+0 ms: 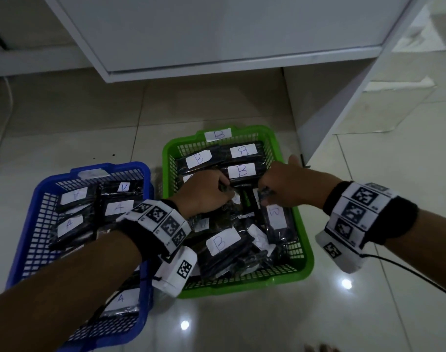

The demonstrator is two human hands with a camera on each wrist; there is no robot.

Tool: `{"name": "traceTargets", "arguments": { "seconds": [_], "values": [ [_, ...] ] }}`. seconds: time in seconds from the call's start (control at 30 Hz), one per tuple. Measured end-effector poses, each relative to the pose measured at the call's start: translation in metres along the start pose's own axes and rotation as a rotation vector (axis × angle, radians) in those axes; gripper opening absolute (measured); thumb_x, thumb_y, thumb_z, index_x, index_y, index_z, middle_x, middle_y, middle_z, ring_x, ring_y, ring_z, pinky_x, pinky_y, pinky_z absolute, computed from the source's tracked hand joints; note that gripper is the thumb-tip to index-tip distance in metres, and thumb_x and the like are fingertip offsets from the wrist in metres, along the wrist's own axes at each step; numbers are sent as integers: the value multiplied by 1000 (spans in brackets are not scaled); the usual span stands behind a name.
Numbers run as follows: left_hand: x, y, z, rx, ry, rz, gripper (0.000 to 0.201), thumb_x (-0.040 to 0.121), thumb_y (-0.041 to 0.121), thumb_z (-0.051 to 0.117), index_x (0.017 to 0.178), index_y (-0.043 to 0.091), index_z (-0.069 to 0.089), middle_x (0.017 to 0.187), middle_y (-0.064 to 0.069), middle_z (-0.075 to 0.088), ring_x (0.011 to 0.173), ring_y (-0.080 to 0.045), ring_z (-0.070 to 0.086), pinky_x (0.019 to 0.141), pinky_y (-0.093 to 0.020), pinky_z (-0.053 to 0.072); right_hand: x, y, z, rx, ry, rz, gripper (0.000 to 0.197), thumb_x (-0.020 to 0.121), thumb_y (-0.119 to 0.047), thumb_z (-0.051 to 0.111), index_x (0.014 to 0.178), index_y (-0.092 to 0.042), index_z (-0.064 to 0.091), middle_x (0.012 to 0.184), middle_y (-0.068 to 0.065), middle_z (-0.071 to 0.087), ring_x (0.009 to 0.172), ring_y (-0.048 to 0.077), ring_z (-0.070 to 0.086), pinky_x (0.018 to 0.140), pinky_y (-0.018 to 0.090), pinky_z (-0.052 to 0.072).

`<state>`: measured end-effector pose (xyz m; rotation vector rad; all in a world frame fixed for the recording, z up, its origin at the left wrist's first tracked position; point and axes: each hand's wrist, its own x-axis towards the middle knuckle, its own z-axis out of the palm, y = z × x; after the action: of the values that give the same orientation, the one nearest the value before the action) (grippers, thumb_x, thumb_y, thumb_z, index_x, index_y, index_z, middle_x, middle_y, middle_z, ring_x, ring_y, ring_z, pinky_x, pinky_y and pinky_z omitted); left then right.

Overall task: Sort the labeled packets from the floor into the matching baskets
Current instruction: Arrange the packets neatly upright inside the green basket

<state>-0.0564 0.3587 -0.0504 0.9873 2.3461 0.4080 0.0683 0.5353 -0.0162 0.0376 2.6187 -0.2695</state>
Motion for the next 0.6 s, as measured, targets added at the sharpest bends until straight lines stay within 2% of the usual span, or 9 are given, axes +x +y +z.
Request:
{"name": "traceTargets", "arguments": {
  "seconds": [0.07, 0.13, 0.17, 0.2, 0.3, 0.4, 0.47, 0.53, 0.6],
  "values": [
    [0, 3, 6, 35, -4, -32, 38, 88, 56, 66, 116, 30, 63, 85, 18, 55, 85, -11, 61, 76, -32, 51, 1, 3, 1, 57, 17, -23, 24, 86, -34, 68, 72, -29, 49, 84, -7, 53, 101, 20, 58, 100, 51, 33],
    [-2, 6, 11, 92, 26, -30, 37, 87, 60, 64, 113, 34, 64, 93, 15, 62, 95, -15, 63, 86, -40, 53, 1, 3, 4, 28, 15, -12, 17, 87, -35, 66, 77, -22, 59, 86, -5, 55, 103, 21, 56, 100, 51, 32],
    [-3, 7, 12, 124, 55, -6, 37, 87, 61, 64, 112, 34, 65, 98, 12, 67, 98, -16, 64, 88, -41, 54, 0, 3, 5, -7, 6, -3, 16, 88, -35, 64, 83, -20, 63, 88, -5, 55, 106, 21, 53, 99, 51, 29],
    [-4, 7, 14, 152, 87, 29, 37, 87, 61, 64, 112, 33, 67, 101, 10, 70, 98, -17, 65, 87, -40, 55, 0, 2, 6, -42, 2, -6, 16, 90, -35, 62, 89, -19, 65, 91, -4, 55, 109, 22, 50, 98, 51, 27],
    [-8, 6, 17, 234, 125, 140, 44, 85, 67, 60, 107, 31, 72, 92, 6, 72, 96, -20, 64, 81, -35, 55, -2, 0, 11, -107, -3, -28, 13, 93, -30, 57, 99, -22, 65, 107, 0, 58, 115, 25, 40, 97, 51, 25],
    [-14, 6, 15, 399, 73, 226, 51, 77, 77, 55, 108, 40, 72, 97, 6, 69, 98, -22, 58, 79, -38, 55, -1, 1, 15, -83, 3, -31, 13, 94, -31, 57, 102, -25, 65, 113, 1, 58, 115, 24, 37, 94, 49, 25],
    [-15, 6, 10, 423, 29, 262, 43, 83, 68, 59, 116, 42, 70, 100, 7, 71, 95, -19, 63, 76, -36, 56, 1, 2, 16, -64, 9, -36, 14, 93, -33, 58, 101, -25, 66, 110, -1, 59, 115, 23, 37, 93, 48, 25],
    [-12, 9, 6, 469, 15, 299, 36, 86, 60, 62, 109, 35, 74, 93, 7, 70, 88, -16, 65, 70, -32, 54, 2, 3, 15, -60, 13, -34, 17, 91, -35, 59, 102, -25, 67, 109, -1, 60, 116, 23, 39, 93, 47, 24],
    [-10, 15, 9, 587, -2, 328, 32, 87, 55, 62, 98, 28, 74, 88, 3, 68, 87, -19, 65, 65, -30, 45, 3, 4, 15, -41, 27, -32, 17, 90, -35, 61, 103, -25, 67, 109, -1, 60, 117, 23, 39, 91, 46, 24]
  ]
}}
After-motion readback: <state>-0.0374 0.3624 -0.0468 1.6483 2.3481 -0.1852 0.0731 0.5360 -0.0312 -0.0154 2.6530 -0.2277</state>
